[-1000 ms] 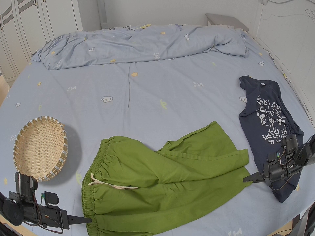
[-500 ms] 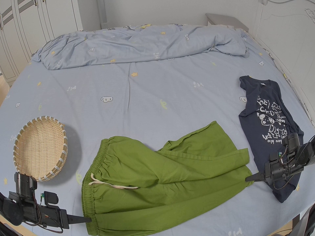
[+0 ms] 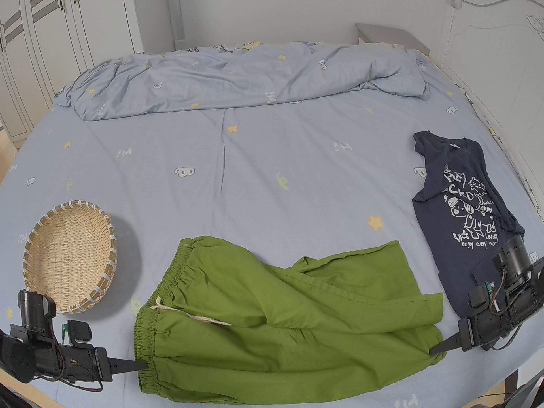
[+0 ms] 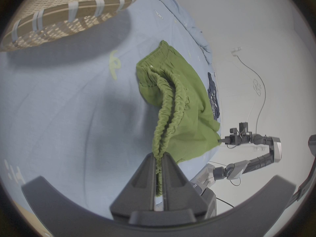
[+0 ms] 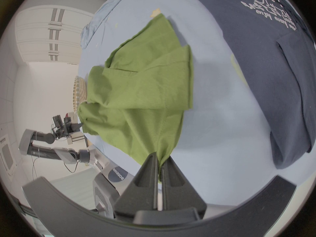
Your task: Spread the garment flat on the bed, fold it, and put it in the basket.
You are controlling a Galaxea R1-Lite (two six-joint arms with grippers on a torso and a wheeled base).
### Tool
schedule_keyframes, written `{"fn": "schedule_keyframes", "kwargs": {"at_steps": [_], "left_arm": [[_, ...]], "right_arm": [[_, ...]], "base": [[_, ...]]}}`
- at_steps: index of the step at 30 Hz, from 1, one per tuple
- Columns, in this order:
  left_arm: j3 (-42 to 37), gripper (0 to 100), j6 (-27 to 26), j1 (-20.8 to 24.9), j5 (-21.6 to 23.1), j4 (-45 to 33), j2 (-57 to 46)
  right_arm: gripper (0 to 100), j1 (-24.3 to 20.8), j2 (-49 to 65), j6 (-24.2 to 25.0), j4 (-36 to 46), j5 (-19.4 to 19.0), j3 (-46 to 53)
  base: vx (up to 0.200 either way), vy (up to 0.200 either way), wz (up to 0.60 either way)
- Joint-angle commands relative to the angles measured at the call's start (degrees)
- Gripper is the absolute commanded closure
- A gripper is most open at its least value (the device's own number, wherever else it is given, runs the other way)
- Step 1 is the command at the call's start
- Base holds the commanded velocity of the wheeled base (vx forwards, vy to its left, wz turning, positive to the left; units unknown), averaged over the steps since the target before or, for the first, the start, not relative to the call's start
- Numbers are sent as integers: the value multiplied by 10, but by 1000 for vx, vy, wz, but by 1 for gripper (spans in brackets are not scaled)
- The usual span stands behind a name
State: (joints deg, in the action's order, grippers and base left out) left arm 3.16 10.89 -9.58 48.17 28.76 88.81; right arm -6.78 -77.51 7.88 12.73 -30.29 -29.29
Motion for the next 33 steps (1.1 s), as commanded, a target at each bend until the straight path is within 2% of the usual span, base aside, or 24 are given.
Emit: {"fn": "schedule_keyframes", "kwargs": {"at_steps": [1,3,6,7,9,12,14,15,22,33], "left_arm": [[5,100,1,-24,-2,0,-4],[5,100,1,-33,-3,0,-2],[5,100,1,-48,-4,0,-1],[5,100,-6,-71,-4,0,-3],[4,100,-30,-87,-4,-9,0],[5,100,-74,-101,-4,-38,4],[5,100,-74,-101,-4,-38,4],[5,100,-96,-106,-4,-49,6],[5,100,-98,-115,-4,-50,3],[-1,100,-101,-85,-4,-53,25]], "right_arm": [[100,-14,52,4,-46,7,71],[100,-17,42,5,-110,7,121],[100,-17,21,6,-147,7,144],[100,-16,-9,6,-195,7,169],[100,-15,-39,12,-242,6,187],[100,-17,-65,34,-294,6,203],[100,-17,-65,34,-294,6,203],[100,-18,-70,58,-331,5,211],[100,-20,-70,63,-338,5,221],[100,-23,-84,63,-339,2,223]], "base": [[0,0,0],[0,0,0],[0,0,0],[0,0,0],[0,0,0],[0,0,0],[0,0,0],[0,0,0],[0,0,0],[0,0,0]]}}
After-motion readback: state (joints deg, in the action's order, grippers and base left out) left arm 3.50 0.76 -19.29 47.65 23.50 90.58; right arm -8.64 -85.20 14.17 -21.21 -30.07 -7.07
